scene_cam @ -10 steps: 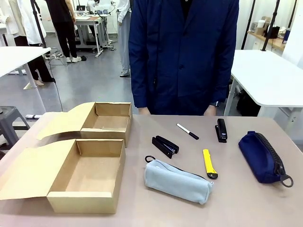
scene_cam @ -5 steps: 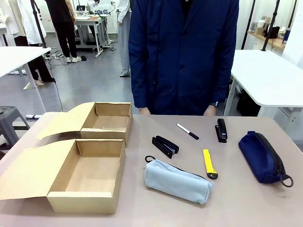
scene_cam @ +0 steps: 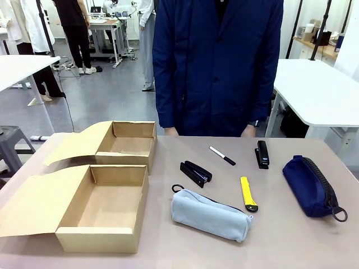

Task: Place items inside the box.
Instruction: Pick up a Pencil pouch or Stapler and place it inside the Mailer Box closest to the robot.

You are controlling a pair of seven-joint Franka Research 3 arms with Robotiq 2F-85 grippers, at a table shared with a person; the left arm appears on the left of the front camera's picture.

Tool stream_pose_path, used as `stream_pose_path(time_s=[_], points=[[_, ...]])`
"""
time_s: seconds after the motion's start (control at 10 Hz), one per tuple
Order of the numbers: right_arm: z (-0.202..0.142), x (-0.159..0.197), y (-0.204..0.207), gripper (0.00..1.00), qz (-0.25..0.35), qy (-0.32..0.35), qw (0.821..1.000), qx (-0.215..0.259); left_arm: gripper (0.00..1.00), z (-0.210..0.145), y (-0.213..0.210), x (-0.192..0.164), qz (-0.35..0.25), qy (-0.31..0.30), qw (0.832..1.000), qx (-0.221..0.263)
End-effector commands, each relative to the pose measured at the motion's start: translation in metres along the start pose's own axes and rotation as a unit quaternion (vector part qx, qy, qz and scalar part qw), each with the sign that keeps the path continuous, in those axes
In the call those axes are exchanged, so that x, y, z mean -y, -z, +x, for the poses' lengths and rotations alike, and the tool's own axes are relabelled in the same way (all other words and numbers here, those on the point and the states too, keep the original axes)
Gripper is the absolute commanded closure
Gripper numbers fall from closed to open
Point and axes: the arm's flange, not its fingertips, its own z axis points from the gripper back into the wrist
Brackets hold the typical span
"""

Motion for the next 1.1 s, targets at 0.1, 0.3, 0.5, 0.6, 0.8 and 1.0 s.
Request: stream_pose_path(time_s=[0.1,0.3,0.5,0.6,0.8,1.0], points=[[0.000,0.000,0.000,0.00,0.000,0.000,1.000,0.000,0.00,0.002,0.002,-0.001,-0.007,0.011,1.000,0.005],[-0.009,-0.025,0.035,0.00,-0.073,-0.027,0.997,-0.012,0.00,0.002,0.002,-0.001,-0.007,0.011,1.000,0.005],[-0.019,-0.059,0.089,0.00,-0.114,-0.083,0.988,-0.069,0.00,0.002,0.002,-0.001,-0.007,0.011,1.000,0.005],[-0.029,-0.077,0.125,0.00,-0.113,-0.127,0.978,-0.124,0.00,0.002,0.002,-0.001,-0.007,0.011,1.000,0.005],[-0.050,-0.094,0.192,0.00,-0.125,-0.184,0.943,-0.246,0.00,0.002,0.002,-0.001,-0.007,0.011,1.000,0.005],[-0.017,-0.075,0.126,0.00,-0.091,-0.124,0.972,-0.178,0.00,0.002,0.002,-0.001,-0.007,0.011,1.000,0.005]])
